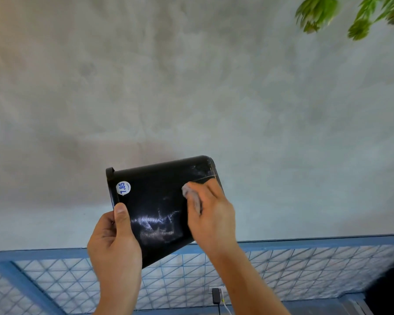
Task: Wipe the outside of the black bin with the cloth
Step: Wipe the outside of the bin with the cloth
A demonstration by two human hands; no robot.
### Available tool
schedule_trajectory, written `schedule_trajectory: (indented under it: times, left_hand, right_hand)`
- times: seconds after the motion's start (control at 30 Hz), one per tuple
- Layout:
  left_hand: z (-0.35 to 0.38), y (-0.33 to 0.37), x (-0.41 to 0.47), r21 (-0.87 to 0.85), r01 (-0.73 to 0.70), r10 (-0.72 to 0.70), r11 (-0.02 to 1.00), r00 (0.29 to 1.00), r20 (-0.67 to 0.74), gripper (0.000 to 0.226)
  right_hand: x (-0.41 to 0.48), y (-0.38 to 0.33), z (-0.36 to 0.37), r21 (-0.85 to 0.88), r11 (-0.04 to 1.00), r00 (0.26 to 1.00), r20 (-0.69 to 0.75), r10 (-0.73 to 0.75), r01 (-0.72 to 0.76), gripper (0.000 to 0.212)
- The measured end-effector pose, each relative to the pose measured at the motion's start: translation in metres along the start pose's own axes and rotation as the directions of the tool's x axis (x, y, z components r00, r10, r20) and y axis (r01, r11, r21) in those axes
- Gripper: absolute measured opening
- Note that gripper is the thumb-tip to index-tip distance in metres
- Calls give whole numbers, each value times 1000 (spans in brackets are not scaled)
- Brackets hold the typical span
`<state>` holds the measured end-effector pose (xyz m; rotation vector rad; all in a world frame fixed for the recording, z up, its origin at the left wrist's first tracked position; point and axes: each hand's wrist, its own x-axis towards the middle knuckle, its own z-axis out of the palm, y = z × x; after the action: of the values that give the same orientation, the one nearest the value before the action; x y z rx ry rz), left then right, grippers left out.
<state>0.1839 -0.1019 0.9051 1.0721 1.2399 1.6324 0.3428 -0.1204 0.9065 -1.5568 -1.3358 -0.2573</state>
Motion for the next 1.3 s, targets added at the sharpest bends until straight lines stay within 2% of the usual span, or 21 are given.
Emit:
schedule_trajectory:
  times: [0.07,0.17,0.23,0.3,0.4,0.43,0.57,0.63,0.67,0.8,0.87,0.97,1.0,1.07,1.2,1.23,1.3]
  left_hand:
    - [-1,-2,1,-4,8,-8,1000,1000,2,41]
    - [-1,-2,2,9,0,0,1000,1000,-3,41]
    - [1,-1,1,10,1,-1,1000,1000,-13,41]
    - [2,-2,2,10,7,-7,1000,1000,-24,39]
    - [1,-7,5,31,-10,11,999,1000,-26,37]
    - [0,-7,5,34,-17,18,999,1000,-25,37]
    - [-1,-3,2,33,-46,46,998,999,-4,37]
    - [1,-3,0,26,-42,42,999,999,-10,37]
    - [1,-4,0,32,-35,35,999,999,-13,37]
    - [-2,-7,5,52,-26,27,998,999,-22,37]
    - [-3,-6,6,61,-36,37,998,999,-17,37]
    - [0,1,0,83,-52,53,995,999,-8,39]
    - [2,2,-2,83,-55,56,995,998,-6,38]
    - [3,3,-3,95,-54,55,994,998,-11,38]
    - [-2,-2,6,94,-23,26,995,999,-30,36]
    - [-3,-2,7,89,-14,17,996,999,-34,38]
    - [-2,-1,7,93,-25,28,995,999,-30,41]
  right_hand:
    - [4,4,-2,-12,1000,1000,-30,5,-6,18]
    - [33,35,-15,-68,969,968,-100,230,-237,18]
    - [42,45,-19,-88,955,955,-119,272,-283,20]
    - [35,27,-12,-61,975,974,-88,207,-213,19]
    - [9,-7,3,-27,1000,1000,30,4,-4,21]
    - [8,-7,4,-33,999,1000,28,-12,13,21]
    - [43,27,-14,-68,966,967,-80,243,-249,22]
    - [52,34,-18,-78,951,952,-93,293,-300,27]
    - [49,27,-15,-76,959,960,-90,265,-272,26]
    - [12,-16,6,-39,999,999,39,9,-7,21]
    - [20,-11,1,-65,997,999,-1,42,-42,20]
    - [52,21,-12,-130,958,967,-63,248,-254,23]
    - [60,27,-16,-138,951,960,-75,269,-277,25]
    - [60,20,-13,-128,963,971,-71,230,-237,24]
    - [16,-28,6,-34,998,996,76,-43,46,25]
    - [14,-29,5,-40,997,995,77,-63,66,26]
    - [33,-12,-1,-93,995,1000,20,23,-21,20]
